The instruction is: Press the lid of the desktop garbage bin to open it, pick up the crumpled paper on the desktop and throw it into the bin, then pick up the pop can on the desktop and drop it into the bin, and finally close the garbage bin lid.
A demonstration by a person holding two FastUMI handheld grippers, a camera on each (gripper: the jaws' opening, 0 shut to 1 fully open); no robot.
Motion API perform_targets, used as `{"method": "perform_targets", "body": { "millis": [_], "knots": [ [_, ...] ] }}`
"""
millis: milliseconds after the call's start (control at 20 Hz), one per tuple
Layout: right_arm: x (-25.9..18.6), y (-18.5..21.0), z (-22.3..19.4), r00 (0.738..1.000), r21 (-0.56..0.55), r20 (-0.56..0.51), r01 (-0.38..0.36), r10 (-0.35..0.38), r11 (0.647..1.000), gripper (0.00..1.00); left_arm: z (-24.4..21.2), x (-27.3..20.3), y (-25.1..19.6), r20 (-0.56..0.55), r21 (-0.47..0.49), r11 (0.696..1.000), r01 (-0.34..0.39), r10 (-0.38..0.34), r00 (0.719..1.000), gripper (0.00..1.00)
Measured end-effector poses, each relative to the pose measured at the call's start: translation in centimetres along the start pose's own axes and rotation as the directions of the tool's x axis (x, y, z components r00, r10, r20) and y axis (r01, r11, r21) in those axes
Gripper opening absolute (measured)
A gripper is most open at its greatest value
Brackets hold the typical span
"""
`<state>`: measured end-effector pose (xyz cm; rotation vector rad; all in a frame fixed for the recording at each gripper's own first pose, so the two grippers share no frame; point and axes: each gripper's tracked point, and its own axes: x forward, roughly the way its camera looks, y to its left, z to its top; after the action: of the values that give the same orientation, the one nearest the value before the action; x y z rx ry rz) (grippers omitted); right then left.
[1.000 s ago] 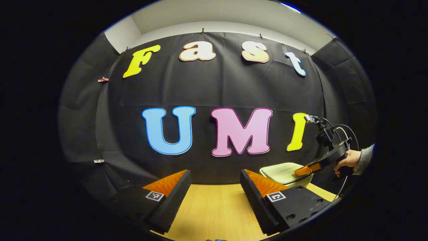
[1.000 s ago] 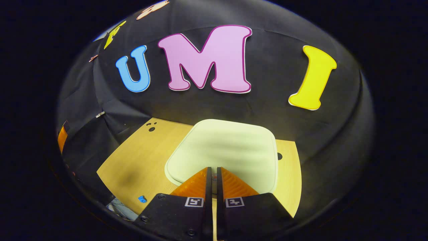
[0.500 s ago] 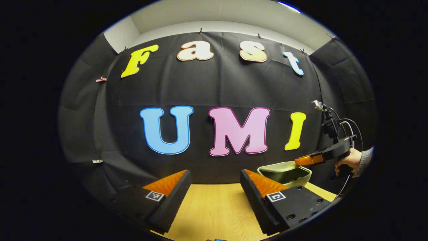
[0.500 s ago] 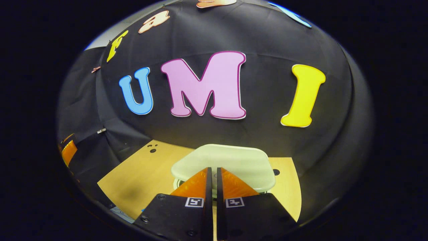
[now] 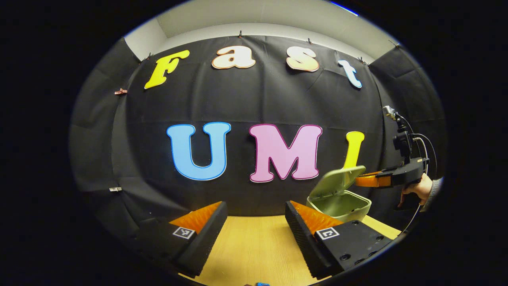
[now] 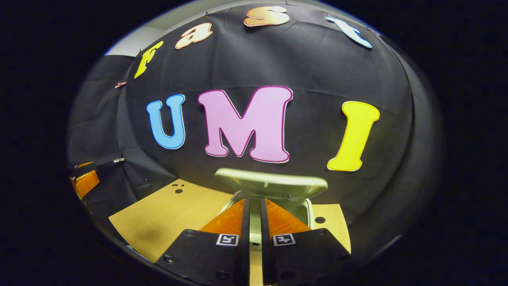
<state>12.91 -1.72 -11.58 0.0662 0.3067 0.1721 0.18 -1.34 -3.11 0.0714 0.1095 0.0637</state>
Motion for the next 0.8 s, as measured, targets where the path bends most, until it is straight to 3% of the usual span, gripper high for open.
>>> {"method": "perform_targets", "body": {
  "millis": [50,400,750,800],
  "knots": [
    [-0.2,0.0,0.2,1.0,-0.004,0.01,0.001,-0.001,1.0,0.17,-0.3,-0.1,0.0,-0.004,-0.002,1.0,0.002,-0.002,1.0,0.95],
    [-1.8,1.2,0.0,0.999,-0.028,0.038,-0.01,0.011,1.0,0.42,-1.9,0.4,0.7,-0.04,-0.015,1.0,0.007,-0.007,0.999,0.95],
    [-4.2,2.3,-0.6,0.997,-0.056,0.08,-0.007,0.012,0.998,0.8,-5.7,0.0,0.3,-0.1,-0.038,0.998,0.059,-0.063,0.993,0.95],
    [-4.6,2.6,-0.5,0.997,-0.054,0.082,-0.008,0.012,0.999,0.8,-6.5,0.0,0.3,-0.12,-0.044,0.997,0.063,-0.068,0.99,0.95]
  ]
}}
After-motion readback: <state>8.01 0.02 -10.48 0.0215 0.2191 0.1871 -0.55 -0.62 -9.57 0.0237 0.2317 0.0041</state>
